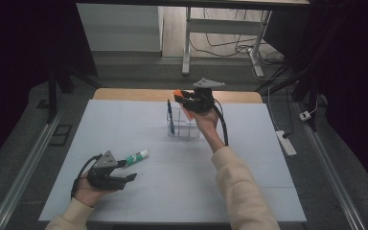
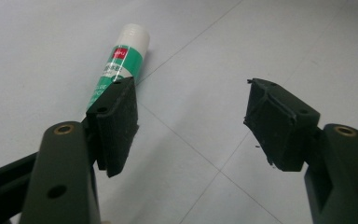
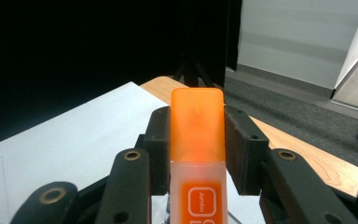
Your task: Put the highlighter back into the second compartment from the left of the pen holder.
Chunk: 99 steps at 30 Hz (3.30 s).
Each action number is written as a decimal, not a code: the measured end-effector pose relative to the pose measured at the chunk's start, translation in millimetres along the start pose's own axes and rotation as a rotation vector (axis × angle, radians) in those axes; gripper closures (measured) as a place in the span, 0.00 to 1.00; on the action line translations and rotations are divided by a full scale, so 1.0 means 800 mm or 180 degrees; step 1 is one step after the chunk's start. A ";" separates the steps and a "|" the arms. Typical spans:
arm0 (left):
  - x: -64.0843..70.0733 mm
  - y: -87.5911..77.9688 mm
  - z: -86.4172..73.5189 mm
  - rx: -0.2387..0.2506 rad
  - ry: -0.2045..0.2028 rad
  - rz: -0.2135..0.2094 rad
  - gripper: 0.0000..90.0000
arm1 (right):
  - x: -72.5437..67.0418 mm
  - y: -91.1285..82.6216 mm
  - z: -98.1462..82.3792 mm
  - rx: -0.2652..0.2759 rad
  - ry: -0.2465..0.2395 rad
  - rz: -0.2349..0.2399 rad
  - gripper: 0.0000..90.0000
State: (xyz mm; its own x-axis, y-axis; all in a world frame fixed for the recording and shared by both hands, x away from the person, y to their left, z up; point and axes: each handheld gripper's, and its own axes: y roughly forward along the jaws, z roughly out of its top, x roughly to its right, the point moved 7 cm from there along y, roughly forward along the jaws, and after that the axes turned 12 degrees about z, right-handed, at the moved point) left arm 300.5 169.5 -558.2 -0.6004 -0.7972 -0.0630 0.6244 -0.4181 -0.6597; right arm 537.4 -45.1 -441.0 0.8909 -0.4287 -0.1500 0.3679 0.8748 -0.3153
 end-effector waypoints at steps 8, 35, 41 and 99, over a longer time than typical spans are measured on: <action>0.000 0.000 0.000 -0.0003 -0.0008 0.0002 0.38 | 0.009 0.013 -0.003 0.0030 0.0038 -0.0008 0.71; 0.000 0.002 -0.001 -0.0033 0.0007 0.0018 0.38 | 0.008 0.009 -0.012 -0.0183 -0.0023 -0.0077 0.51; 0.001 0.001 0.000 -0.0023 0.0002 0.0028 0.38 | -0.002 0.002 -0.017 -0.0318 -0.0052 0.0003 0.52; -0.003 0.002 0.000 -0.0024 -0.0044 0.0066 0.38 | -0.051 -0.167 -0.157 -0.0729 0.0070 -0.0001 0.51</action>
State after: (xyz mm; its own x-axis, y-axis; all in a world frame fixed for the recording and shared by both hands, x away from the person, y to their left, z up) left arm 302.6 170.9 -559.0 -0.5803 -0.8117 -0.0664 0.6330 -0.3982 -0.6639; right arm 418.1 -173.0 -510.2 0.8838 -0.4360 -0.1696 0.2957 0.8016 -0.5196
